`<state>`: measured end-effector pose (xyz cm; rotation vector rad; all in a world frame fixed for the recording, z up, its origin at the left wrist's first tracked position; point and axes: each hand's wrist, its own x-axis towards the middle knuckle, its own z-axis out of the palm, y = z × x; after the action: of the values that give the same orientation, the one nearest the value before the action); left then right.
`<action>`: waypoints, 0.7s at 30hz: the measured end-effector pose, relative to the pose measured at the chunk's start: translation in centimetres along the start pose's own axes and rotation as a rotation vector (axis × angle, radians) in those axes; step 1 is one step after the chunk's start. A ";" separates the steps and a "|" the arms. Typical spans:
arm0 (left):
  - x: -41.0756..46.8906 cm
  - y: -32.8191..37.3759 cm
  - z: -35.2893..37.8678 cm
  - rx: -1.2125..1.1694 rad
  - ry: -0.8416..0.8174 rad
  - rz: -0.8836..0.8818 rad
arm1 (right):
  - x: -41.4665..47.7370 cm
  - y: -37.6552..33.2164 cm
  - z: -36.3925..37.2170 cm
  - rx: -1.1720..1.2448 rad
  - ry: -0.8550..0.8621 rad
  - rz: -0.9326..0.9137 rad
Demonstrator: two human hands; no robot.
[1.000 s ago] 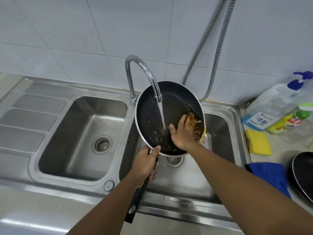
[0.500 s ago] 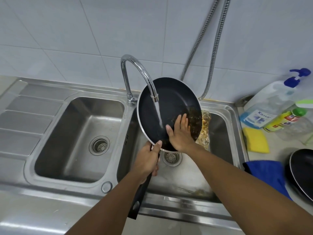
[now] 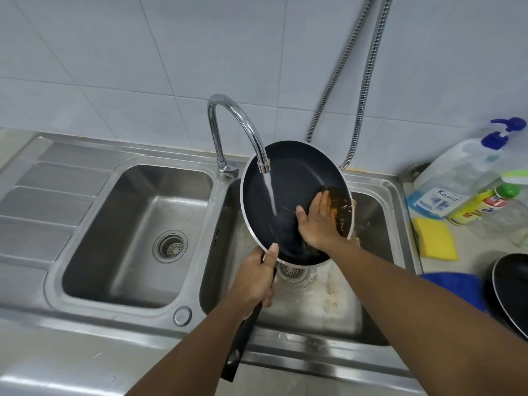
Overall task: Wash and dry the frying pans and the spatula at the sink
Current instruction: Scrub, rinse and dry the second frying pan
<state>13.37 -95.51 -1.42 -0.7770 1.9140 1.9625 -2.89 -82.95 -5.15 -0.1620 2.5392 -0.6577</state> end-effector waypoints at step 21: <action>0.7 0.2 -1.7 0.122 0.047 -0.015 | -3.5 -1.4 3.3 -0.105 -0.182 -0.772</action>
<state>12.94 -97.28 -1.57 -0.8079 2.0272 1.8149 1.73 -84.73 -5.41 -1.2169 2.2874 -0.7326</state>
